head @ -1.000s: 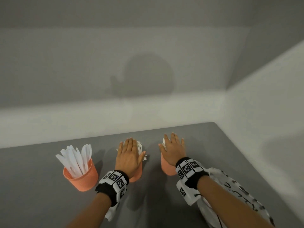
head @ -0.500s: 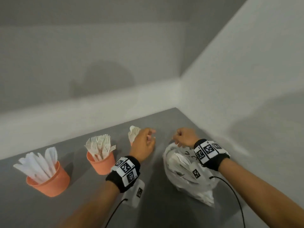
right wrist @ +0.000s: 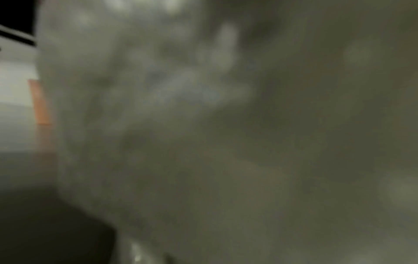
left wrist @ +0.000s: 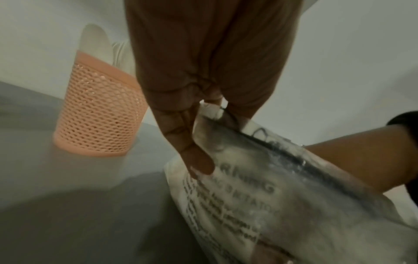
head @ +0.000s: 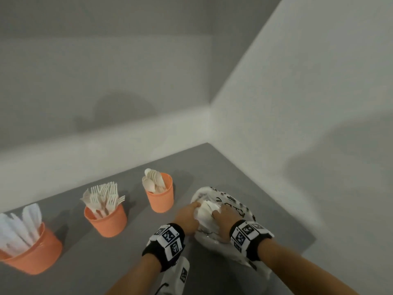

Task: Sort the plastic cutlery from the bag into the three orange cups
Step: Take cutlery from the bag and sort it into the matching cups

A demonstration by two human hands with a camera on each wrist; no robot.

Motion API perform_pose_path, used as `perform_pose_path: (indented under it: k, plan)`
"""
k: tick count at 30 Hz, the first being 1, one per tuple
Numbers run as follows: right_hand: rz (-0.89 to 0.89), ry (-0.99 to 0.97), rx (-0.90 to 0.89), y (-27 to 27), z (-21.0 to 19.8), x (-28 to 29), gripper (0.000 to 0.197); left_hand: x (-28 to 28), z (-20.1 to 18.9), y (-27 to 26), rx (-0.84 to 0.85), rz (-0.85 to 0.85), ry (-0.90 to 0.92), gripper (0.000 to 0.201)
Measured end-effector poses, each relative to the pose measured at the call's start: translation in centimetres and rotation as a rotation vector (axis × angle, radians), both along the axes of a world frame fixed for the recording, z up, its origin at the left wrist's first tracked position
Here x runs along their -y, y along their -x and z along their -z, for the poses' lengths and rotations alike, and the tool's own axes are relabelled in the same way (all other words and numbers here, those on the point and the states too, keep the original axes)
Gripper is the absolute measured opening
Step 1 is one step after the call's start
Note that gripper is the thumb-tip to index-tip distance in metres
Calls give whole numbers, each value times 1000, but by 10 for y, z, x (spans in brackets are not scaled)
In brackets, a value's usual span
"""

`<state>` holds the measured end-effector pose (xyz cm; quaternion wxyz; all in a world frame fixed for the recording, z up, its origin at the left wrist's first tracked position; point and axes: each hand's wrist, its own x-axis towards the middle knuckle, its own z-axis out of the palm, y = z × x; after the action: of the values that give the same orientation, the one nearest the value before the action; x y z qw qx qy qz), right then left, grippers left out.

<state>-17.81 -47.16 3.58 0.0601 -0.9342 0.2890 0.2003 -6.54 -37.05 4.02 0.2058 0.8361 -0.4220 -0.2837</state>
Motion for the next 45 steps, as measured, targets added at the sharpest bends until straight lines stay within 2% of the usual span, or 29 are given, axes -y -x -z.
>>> perform_pose_path:
  k: [3,6,8,10,12,14,19,22,28,35,38,45]
  plan:
    - [-31,61,26,-8,3,1,67,-6,-4,-4,-8,29,19,57]
    - [6,-111,185,-17,-3,9,49,-12,-8,-9,-34,-9,70,53]
    - [-47,-146,242,-21,-1,14,41,-14,-10,-9,-61,-62,107,53]
    - [-75,-109,216,-22,6,17,47,-14,-11,-8,-88,-118,138,53]
    - [-82,-51,90,-20,17,21,61,-14,-11,-8,-99,-136,150,53]
    - [-92,32,27,-17,21,20,68,-13,-10,-8,-90,-123,133,52]
    - [-11,-47,177,-21,21,19,51,-16,-10,-10,-91,-125,116,52]
    - [21,-24,173,-17,23,18,43,-15,-12,-10,-99,-132,120,52]
    - [67,-22,184,-11,28,8,43,-17,-12,-7,-102,-135,99,52]
    - [159,-246,324,-7,16,9,40,-20,-12,-10,-134,-168,108,50]
    - [177,-284,341,-6,14,12,37,-19,-13,-10,-130,-179,117,49]
    - [144,-324,410,-1,6,11,47,-16,-11,-8,-129,-175,106,51]
